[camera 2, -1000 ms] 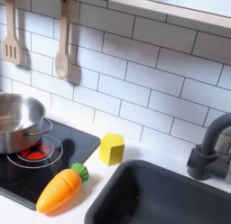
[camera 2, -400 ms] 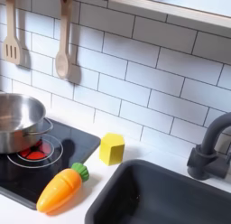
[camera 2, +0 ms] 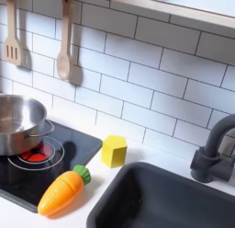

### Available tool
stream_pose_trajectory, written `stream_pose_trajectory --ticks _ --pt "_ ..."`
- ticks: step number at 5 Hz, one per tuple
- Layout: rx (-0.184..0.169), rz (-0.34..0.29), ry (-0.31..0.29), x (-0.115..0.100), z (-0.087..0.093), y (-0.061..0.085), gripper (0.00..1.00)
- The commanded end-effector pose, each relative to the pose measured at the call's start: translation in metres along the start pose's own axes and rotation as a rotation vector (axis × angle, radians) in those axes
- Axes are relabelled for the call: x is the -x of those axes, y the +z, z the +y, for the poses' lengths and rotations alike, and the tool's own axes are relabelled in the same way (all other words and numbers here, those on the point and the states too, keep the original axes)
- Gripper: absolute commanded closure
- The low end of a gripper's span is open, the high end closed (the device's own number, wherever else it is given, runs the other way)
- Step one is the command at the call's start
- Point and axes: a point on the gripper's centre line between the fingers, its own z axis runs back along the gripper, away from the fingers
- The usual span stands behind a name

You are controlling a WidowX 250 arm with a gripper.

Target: Push button

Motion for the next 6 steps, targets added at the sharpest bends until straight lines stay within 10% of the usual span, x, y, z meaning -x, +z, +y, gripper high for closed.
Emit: stream_pose_trajectory --ticks 1,2,4,6 --pt "-0.049 0.007 -0.021 0.011 -0.004 0.020 1.00" --pt "-0.028 0.006 -0.066 0.045 -0.029 0.032 1.00" --pt "0.040 0.084 -0.197 0.119 -0.113 0.079 0.00" --pt "0.063 0.051 -0.253 0.124 -0.139 0.101 0.00"
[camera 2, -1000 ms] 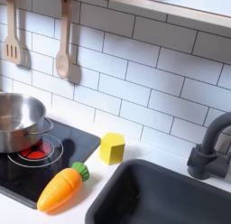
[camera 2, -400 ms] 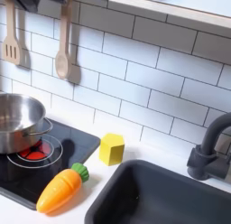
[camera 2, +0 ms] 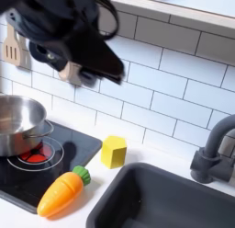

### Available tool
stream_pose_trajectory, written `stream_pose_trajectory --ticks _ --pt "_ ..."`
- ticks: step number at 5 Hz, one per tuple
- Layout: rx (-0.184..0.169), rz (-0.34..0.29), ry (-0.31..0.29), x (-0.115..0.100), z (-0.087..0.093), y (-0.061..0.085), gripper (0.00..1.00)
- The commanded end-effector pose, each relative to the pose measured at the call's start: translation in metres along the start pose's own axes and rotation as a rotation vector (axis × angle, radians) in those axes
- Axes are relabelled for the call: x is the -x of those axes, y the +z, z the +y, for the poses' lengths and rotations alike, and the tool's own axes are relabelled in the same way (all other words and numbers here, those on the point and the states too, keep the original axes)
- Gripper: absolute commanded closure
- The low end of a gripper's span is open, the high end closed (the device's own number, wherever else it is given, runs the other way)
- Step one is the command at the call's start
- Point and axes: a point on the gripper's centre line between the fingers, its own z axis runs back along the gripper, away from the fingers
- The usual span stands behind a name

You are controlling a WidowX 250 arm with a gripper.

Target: Push button

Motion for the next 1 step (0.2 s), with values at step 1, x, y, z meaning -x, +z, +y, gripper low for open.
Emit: stream_pose_trajectory --ticks 1 --pt "-0.002 -0.002 0.002 0.0001 -0.0004 0.0010 0.00"
